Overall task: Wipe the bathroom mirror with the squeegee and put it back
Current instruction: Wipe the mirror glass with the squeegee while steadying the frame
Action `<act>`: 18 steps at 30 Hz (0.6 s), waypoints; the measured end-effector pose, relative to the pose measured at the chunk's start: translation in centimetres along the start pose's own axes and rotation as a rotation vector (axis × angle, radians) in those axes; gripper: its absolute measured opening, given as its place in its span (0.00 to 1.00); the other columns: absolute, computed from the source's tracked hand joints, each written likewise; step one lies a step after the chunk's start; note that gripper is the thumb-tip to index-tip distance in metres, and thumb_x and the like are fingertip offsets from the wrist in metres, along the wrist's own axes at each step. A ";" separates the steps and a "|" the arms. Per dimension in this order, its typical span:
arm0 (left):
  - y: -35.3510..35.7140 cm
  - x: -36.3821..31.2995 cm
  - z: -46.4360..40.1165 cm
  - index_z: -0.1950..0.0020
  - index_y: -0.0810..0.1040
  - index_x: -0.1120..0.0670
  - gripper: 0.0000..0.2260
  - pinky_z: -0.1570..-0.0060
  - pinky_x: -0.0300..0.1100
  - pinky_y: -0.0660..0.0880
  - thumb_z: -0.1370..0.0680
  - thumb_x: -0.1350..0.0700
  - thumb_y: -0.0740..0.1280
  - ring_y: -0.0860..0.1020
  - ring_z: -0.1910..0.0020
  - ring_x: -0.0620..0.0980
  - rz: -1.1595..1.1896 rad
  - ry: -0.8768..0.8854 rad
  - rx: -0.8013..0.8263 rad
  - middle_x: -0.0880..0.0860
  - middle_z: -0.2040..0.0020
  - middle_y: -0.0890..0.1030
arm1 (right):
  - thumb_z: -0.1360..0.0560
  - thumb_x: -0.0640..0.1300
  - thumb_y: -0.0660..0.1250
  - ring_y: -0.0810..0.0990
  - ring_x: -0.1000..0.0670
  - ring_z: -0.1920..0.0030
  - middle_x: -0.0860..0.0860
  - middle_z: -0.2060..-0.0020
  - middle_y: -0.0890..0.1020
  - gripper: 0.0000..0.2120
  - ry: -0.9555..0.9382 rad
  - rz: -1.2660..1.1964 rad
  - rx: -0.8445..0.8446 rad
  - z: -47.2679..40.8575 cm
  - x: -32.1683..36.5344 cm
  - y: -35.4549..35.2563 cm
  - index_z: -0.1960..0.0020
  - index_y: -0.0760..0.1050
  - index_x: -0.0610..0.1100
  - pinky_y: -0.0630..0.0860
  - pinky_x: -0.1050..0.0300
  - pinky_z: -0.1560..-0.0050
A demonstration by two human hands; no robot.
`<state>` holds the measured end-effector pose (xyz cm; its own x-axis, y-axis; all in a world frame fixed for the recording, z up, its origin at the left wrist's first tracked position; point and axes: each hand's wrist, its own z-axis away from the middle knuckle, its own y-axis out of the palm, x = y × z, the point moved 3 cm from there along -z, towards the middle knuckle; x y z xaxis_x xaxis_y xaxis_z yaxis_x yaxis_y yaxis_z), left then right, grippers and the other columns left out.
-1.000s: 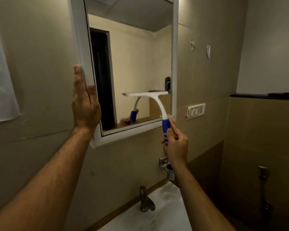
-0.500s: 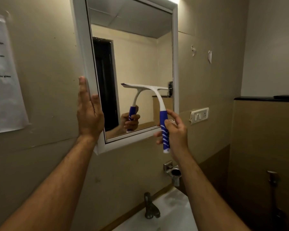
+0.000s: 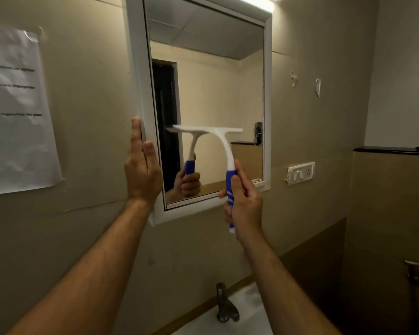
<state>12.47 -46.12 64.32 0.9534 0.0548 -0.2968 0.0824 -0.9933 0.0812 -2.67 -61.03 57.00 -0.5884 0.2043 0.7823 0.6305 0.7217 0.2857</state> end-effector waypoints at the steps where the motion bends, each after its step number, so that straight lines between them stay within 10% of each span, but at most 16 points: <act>1: -0.1 -0.2 0.1 0.19 0.58 0.56 0.22 0.38 0.20 0.66 0.14 0.53 0.51 0.71 0.35 0.26 0.003 0.020 -0.022 0.50 0.21 0.62 | 0.23 0.55 0.61 0.73 0.57 0.73 0.46 0.58 0.82 0.15 -0.017 -0.009 0.003 -0.6 0.8 0.9 0.39 0.73 0.70 0.70 0.64 0.77; 6: -0.3 0.2 0.0 0.19 0.59 0.53 0.23 0.41 0.35 0.77 0.14 0.49 0.49 0.80 0.45 0.38 0.027 -0.016 -0.028 0.56 0.25 0.70 | 0.25 0.57 0.61 0.75 0.58 0.70 0.46 0.55 0.81 0.15 -0.012 0.013 0.025 0.8 -0.9 1.8 0.40 0.72 0.71 0.71 0.65 0.75; 12: -0.5 0.2 -0.2 0.21 0.61 0.58 0.22 0.35 0.22 0.66 0.14 0.53 0.51 0.71 0.35 0.26 -0.003 0.033 -0.047 0.53 0.24 0.68 | 0.28 0.58 0.61 0.74 0.58 0.72 0.51 0.67 0.80 0.16 0.048 0.028 0.043 4.5 -4.1 -0.1 0.43 0.72 0.74 0.71 0.64 0.76; 18: -0.8 0.1 -1.7 0.21 0.62 0.58 0.22 0.25 0.31 0.60 0.14 0.52 0.50 0.63 0.22 0.47 -0.005 0.052 -0.028 0.54 0.22 0.66 | 0.24 0.55 0.61 0.76 0.58 0.68 0.44 0.48 0.80 0.16 -0.012 0.002 0.050 0.9 -0.4 1.9 0.38 0.72 0.69 0.71 0.65 0.74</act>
<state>12.95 -45.15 65.84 0.9667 0.0653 -0.2473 0.0941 -0.9898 0.1066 -1.69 -59.19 56.69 -0.5935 0.2135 0.7760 0.6055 0.7536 0.2558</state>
